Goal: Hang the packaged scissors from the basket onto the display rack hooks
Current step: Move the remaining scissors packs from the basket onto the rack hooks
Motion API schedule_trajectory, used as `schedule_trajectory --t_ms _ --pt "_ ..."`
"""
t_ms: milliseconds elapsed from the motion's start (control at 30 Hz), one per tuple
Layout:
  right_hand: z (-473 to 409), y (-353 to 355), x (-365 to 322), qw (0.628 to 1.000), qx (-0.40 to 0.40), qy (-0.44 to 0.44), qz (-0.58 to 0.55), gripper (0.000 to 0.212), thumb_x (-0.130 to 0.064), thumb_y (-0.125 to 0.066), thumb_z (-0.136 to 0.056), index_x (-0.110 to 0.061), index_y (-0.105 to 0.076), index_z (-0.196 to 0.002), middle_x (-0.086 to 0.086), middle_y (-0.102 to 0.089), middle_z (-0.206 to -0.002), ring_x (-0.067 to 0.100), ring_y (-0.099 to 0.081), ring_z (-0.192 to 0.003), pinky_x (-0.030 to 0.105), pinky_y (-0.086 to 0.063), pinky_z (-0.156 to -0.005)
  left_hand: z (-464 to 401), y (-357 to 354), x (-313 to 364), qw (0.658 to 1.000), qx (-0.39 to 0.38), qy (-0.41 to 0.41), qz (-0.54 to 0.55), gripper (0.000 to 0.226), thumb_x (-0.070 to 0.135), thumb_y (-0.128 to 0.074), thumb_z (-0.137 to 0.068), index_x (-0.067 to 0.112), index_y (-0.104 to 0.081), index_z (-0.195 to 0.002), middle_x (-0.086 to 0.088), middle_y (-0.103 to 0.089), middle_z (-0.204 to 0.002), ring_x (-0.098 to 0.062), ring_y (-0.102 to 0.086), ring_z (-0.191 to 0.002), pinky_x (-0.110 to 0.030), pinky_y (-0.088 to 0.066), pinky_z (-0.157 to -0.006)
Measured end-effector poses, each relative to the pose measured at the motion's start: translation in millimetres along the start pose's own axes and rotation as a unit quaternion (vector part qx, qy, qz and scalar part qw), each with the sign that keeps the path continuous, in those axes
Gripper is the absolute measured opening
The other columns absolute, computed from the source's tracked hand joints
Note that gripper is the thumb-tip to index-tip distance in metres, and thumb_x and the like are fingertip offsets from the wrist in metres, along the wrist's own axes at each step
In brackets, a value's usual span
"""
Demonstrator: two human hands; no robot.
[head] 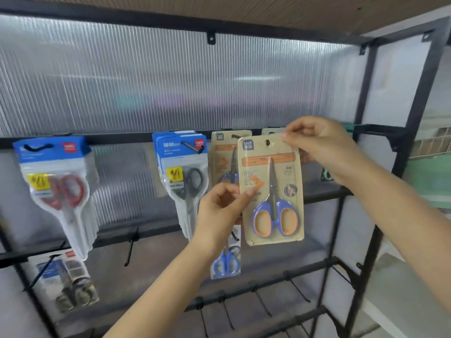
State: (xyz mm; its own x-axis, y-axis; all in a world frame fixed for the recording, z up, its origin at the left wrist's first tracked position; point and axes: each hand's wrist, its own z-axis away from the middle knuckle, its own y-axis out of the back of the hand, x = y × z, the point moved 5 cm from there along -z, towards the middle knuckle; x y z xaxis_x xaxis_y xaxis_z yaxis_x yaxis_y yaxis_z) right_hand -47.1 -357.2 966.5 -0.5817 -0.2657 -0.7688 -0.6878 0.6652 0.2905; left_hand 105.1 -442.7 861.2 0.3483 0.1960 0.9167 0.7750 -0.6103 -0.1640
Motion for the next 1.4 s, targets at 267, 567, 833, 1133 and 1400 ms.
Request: schedule_trajectory --t_ms 267,567,833,1133,1400 --pt "-11 -5 5 0.999 -0.027 0.017 0.002 0.012 -0.015 -0.063 -0.087 -0.021 -0.061 -0.077 0.003 -0.066 -0.078 0.013 -0.064 -0.070 0.036 -0.054 -0.065 -3 0 4 1.000 0.011 -0.004 -0.001 0.026 0.029 -0.071 -0.065 0.009 -0.058 -0.075 -0.014 -0.067 -0.079 -0.026 -0.061 -0.070 -0.038 -0.052 -0.065" --pt "-31 -21 28 0.999 -0.024 0.034 0.008 0.011 -0.017 -0.065 -0.086 -0.025 -0.062 -0.079 -0.005 -0.061 -0.076 0.006 -0.056 -0.070 0.019 -0.044 -0.062 -19 8 -16 0.998 0.052 0.021 -0.038 0.017 0.019 -0.068 -0.083 0.007 -0.057 -0.079 -0.018 -0.067 -0.086 -0.025 -0.064 -0.079 -0.042 -0.056 -0.073" --pt "-60 -46 48 0.996 0.038 0.078 0.032 0.009 -0.017 -0.062 -0.089 -0.023 -0.059 -0.083 -0.015 -0.056 -0.079 -0.004 -0.052 -0.073 0.007 -0.041 -0.067 -58 9 -38 0.980 0.181 0.050 -0.069 0.022 0.031 -0.064 -0.088 0.016 -0.051 -0.079 0.001 -0.058 -0.077 -0.014 -0.054 -0.072 -0.027 -0.047 -0.066" --pt "-86 -60 68 0.991 0.050 0.120 0.017 0.003 -0.016 -0.062 -0.088 -0.013 -0.064 -0.088 -0.016 -0.056 -0.077 -0.003 -0.052 -0.071 0.010 -0.043 -0.068 -89 0 -52 0.953 0.279 0.081 -0.084 0.021 0.031 -0.055 -0.094 0.016 -0.043 -0.101 -0.002 -0.056 -0.100 -0.020 -0.056 -0.098 -0.033 -0.046 -0.084" --pt "-93 -63 73 0.979 0.053 0.186 0.060 0.013 -0.020 -0.060 -0.089 -0.007 -0.065 -0.091 0.003 -0.064 -0.083 0.012 -0.056 -0.075 0.021 -0.045 -0.069 -94 -3 -59 0.942 0.312 0.079 -0.092 0.032 0.033 -0.055 -0.093 0.014 -0.045 -0.116 -0.007 -0.057 -0.123 -0.024 -0.055 -0.114 -0.042 -0.046 -0.099"
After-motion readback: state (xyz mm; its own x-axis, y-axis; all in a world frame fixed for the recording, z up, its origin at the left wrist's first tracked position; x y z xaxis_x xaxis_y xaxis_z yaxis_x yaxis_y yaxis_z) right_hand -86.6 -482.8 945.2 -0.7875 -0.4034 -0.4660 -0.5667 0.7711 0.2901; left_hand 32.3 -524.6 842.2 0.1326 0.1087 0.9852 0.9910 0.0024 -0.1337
